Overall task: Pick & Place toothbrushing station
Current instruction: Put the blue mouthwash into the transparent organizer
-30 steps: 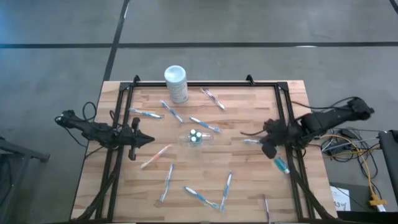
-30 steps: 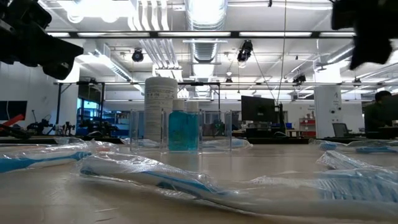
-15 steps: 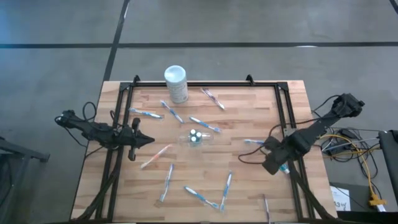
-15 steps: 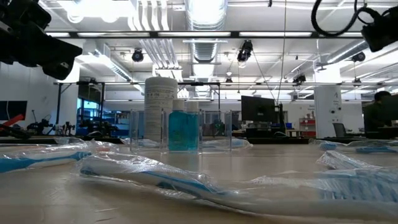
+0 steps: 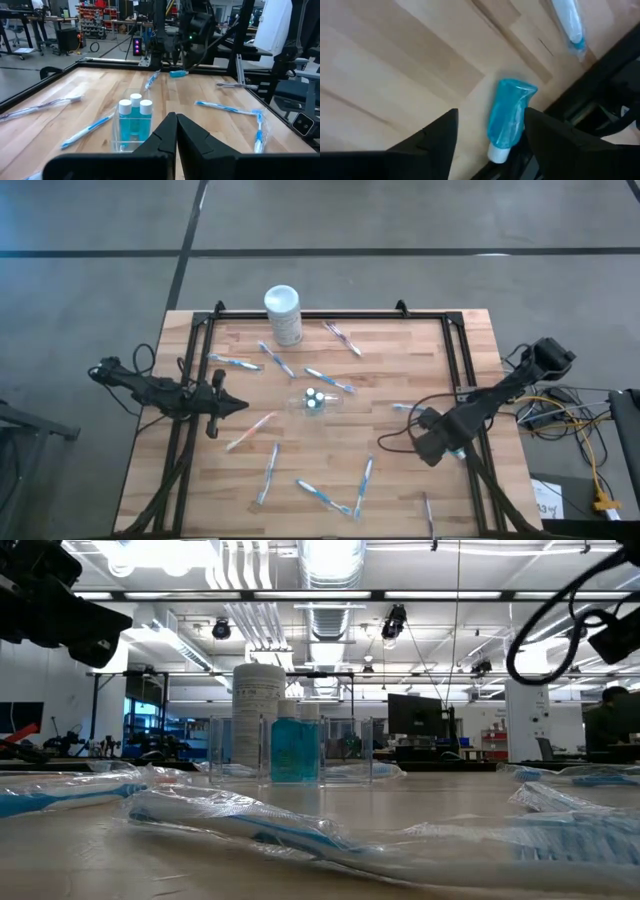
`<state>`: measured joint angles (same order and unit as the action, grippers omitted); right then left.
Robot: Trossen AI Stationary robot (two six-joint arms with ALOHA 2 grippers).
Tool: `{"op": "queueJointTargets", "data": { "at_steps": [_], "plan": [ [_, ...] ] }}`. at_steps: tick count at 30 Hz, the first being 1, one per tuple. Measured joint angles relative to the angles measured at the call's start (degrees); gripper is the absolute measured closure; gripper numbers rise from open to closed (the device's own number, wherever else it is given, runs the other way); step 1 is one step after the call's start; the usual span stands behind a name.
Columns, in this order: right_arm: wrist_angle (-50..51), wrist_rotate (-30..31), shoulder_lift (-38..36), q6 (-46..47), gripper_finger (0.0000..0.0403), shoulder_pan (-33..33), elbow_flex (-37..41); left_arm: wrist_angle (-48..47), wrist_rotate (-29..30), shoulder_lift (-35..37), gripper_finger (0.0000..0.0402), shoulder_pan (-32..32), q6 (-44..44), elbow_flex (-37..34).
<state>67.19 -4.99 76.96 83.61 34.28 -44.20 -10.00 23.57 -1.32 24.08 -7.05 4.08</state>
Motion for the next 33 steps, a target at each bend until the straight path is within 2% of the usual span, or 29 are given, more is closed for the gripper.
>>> {"op": "queueJointTargets", "data": {
  "at_steps": [4,11,20,24,27,30,33],
  "plan": [
    [-0.03,-0.28,1.31,0.23,0.0168,0.00,1.00,0.00,-0.18,0.00,0.0390,0.00,-0.83,0.00],
    [-1.91,-7.36,2.90,0.91,0.0172,0.78,5.60,-0.02,-0.43,-0.35,0.0390,0.00,-1.70,0.00],
    [-14.34,-8.17,2.79,-1.09,0.0175,1.86,11.85,0.00,-0.42,-1.37,0.0390,0.00,-2.45,0.00],
    [-17.77,-8.10,2.72,-4.39,0.0200,1.86,12.14,0.04,-0.42,-1.40,0.0390,0.01,-2.45,0.00],
    [-18.76,-6.46,2.90,-6.53,0.0236,1.88,10.79,0.07,-0.42,-1.42,0.0390,0.00,-2.59,-0.02],
    [-22.10,-2.51,3.20,-9.18,0.0275,1.70,8.64,0.08,-0.42,-1.42,0.0390,0.00,-3.58,-0.02],
    [-24.21,1.52,3.92,-13.43,0.0298,0.74,7.01,0.09,-0.41,-1.42,0.0390,0.00,-3.72,-0.02]
  ]
}}
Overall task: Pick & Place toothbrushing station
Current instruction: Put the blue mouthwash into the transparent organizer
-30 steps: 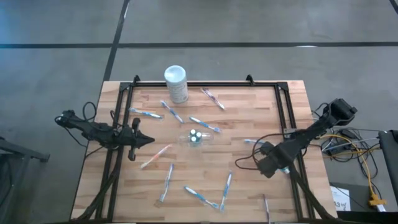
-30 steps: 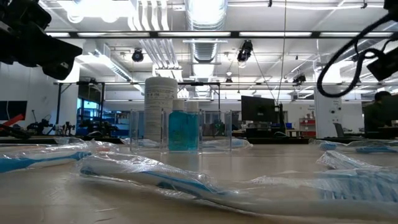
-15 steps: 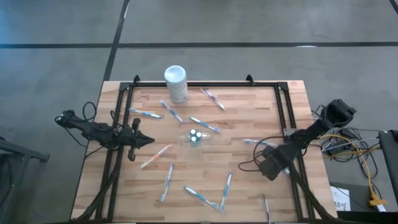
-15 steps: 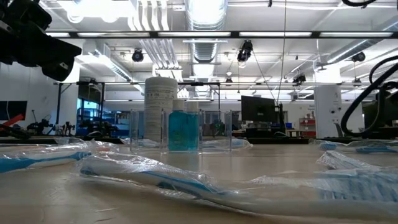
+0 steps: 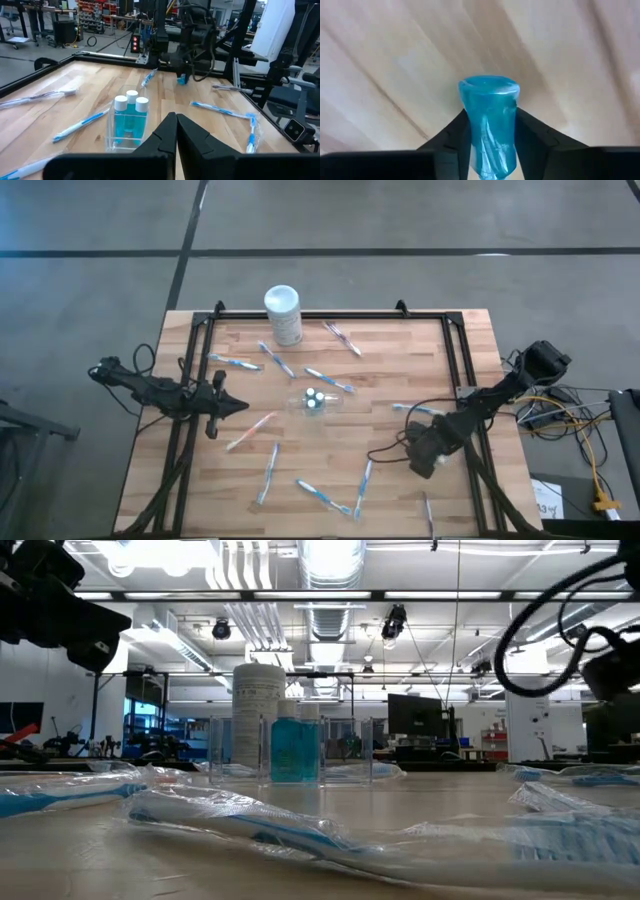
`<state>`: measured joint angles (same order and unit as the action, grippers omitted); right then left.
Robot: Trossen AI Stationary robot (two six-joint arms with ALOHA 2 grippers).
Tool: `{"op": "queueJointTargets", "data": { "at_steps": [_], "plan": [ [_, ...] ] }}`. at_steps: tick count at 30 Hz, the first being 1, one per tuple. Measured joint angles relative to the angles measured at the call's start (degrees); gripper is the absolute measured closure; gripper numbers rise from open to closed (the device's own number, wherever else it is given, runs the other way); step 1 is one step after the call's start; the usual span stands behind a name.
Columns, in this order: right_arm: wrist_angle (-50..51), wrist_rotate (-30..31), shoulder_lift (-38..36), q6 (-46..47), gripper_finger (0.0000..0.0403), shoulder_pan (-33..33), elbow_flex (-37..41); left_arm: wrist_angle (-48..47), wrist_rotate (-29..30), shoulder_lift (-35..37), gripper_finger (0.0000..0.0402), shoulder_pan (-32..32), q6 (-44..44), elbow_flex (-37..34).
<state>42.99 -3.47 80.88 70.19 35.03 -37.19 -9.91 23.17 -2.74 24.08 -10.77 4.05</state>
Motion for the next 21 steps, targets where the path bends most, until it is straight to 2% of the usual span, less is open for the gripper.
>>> {"op": "queueJointTargets", "data": {
  "at_steps": [4,9,14,18,21],
  "plan": [
    [-4.84,3.84,2.66,-7.50,0.0301,-3.14,-3.26,0.04,0.01,0.00,0.0390,0.00,-0.26,0.00],
    [-4.24,5.01,9.42,-18.80,0.0299,-7.76,-9.54,0.72,0.03,-0.02,0.0390,0.00,-0.69,0.00],
    [-2.66,5.76,17.74,-34.06,0.0299,-12.04,-17.85,1.57,0.01,-0.02,0.0390,0.02,-0.69,-0.02],
    [0.56,9.80,24.16,-40.75,0.0299,-15.28,-26.05,1.62,0.01,-0.02,0.0390,0.02,-0.91,-0.02],
    [1.83,9.89,27.58,-45.80,0.0299,-17.38,-31.89,1.66,-0.17,-0.05,0.0390,0.02,-2.45,-0.03]
  ]
}}
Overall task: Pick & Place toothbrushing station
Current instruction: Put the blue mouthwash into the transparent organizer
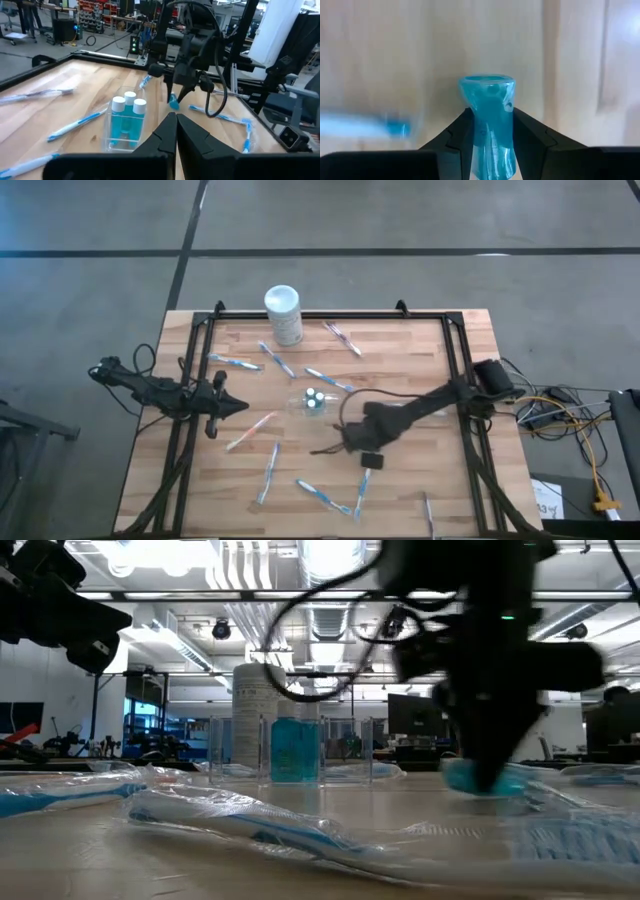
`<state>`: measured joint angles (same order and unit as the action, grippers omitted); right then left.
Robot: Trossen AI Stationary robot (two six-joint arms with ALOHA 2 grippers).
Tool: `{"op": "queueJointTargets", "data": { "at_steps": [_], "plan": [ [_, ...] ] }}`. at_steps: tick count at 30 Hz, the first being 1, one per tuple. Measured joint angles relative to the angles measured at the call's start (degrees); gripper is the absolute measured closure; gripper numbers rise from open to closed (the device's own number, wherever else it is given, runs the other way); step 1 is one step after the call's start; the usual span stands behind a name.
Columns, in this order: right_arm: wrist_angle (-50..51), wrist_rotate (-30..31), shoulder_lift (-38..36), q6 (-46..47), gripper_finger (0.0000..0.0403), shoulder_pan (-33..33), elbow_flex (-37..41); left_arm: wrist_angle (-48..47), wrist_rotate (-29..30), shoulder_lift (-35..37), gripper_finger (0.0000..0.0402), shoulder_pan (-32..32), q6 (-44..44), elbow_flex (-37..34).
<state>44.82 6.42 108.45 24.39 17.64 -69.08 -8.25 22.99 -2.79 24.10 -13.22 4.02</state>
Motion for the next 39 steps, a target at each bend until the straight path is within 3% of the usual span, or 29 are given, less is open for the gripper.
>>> {"op": "queueJointTargets", "data": {
  "at_steps": [7,13,25,29,35,39],
  "plan": [
    [-0.31,-0.63,6.00,-9.49,0.0299,-1.83,-11.49,0.87,-4.08,-2.34,0.0391,0.34,1.10,-0.13],
    [-0.22,0.35,11.16,-13.23,0.0299,-1.78,-19.21,6.53,-4.46,-11.26,0.0396,1.77,0.37,-0.39],
    [0.20,15.74,9.74,-19.10,0.0299,-1.76,-27.76,27.69,-8.89,-32.21,0.0351,1.97,-5.14,2.71],
    [0.10,19.74,9.72,-21.94,0.0299,-1.70,-30.33,27.50,-6.03,-38.51,0.0317,1.95,-5.41,7.50],
    [-0.98,29.52,9.72,-24.83,0.0299,-1.68,-31.96,27.11,4.00,-46.33,0.0244,1.88,-5.37,14.77],
    [-3.47,32.52,9.72,-26.49,0.0298,-1.67,-31.96,27.29,7.55,-49.80,0.0195,1.88,-4.65,19.54]
  ]
}}
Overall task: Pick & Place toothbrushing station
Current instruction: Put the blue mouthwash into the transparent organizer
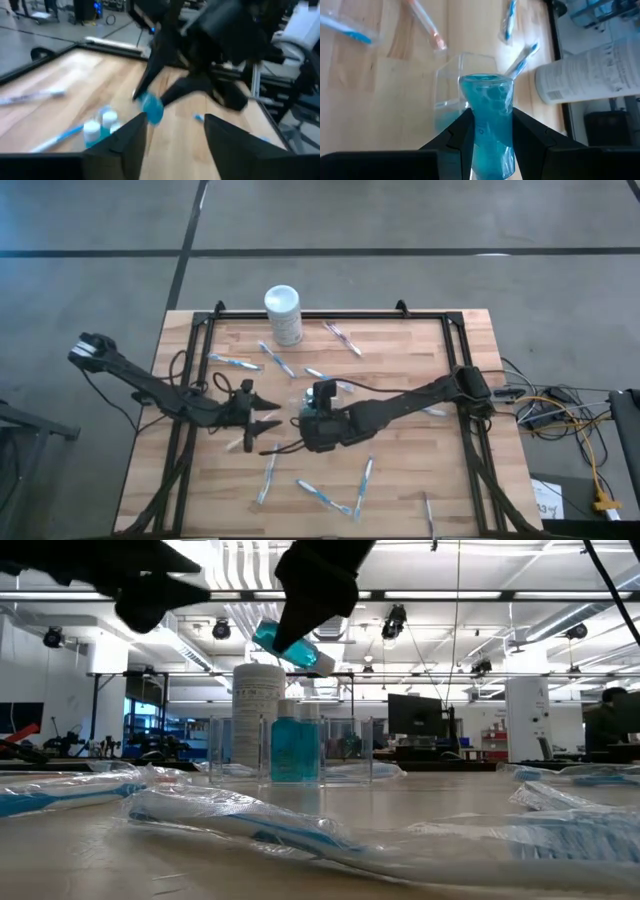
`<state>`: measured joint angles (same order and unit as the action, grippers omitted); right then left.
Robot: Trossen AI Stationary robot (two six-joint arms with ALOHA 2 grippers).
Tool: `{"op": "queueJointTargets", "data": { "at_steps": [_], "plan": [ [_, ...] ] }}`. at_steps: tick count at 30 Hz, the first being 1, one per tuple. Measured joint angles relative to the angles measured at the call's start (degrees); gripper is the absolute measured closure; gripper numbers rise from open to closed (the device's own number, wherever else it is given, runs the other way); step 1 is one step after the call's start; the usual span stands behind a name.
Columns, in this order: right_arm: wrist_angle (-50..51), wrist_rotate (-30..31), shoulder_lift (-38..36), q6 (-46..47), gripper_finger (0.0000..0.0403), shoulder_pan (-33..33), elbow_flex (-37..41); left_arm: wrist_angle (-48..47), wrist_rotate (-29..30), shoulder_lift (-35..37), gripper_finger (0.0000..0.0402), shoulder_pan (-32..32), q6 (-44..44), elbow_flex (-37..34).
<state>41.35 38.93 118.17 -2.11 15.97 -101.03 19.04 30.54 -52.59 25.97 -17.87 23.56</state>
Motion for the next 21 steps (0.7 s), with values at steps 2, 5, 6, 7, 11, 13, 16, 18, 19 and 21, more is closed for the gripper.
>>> {"op": "queueJointTargets", "data": {
  "at_steps": [2,5,6,7,11,13,16,18,19,21],
  "plan": [
    [-0.96,0.16,0.00,-0.16,0.0298,0.02,0.00,-0.69,0.64,-1.61,0.0174,-0.04,0.00,1.87],
    [-2.53,0.29,0.00,-1.48,0.0298,0.02,0.00,-1.65,1.91,-3.49,0.0150,-0.53,0.19,4.33],
    [-3.14,0.31,0.00,-1.96,0.0298,0.02,0.00,-2.34,2.71,-4.01,0.0144,-0.80,0.22,5.07],
    [-3.77,0.33,0.00,-2.36,0.0298,0.02,0.00,-2.95,3.50,-4.59,0.0139,-1.19,0.21,5.59],
    [-6.04,0.36,0.00,-3.50,0.0298,0.02,0.00,-3.83,3.95,-6.95,0.0125,-3.20,-0.12,6.44],
    [-6.60,1.04,0.00,-4.18,0.0298,0.04,0.00,-3.77,3.12,-7.79,0.0121,-4.09,-0.86,6.46],
    [-6.75,3.16,0.00,-4.72,0.0298,0.17,0.00,-3.85,2.15,-8.73,0.0120,-5.11,-1.74,6.26],
    [-7.03,3.29,0.00,-5.28,0.0298,0.21,0.00,-3.67,2.02,-9.11,0.0120,-5.44,-1.76,6.28],
    [-7.35,3.28,0.00,-5.47,0.0298,0.26,0.00,-3.64,1.81,-9.36,0.0120,-5.63,-1.73,6.37],
    [-8.02,3.28,0.00,-5.64,0.0298,0.29,0.00,-3.64,0.72,-9.98,0.0119,-6.01,-1.72,6.66]
  ]
}}
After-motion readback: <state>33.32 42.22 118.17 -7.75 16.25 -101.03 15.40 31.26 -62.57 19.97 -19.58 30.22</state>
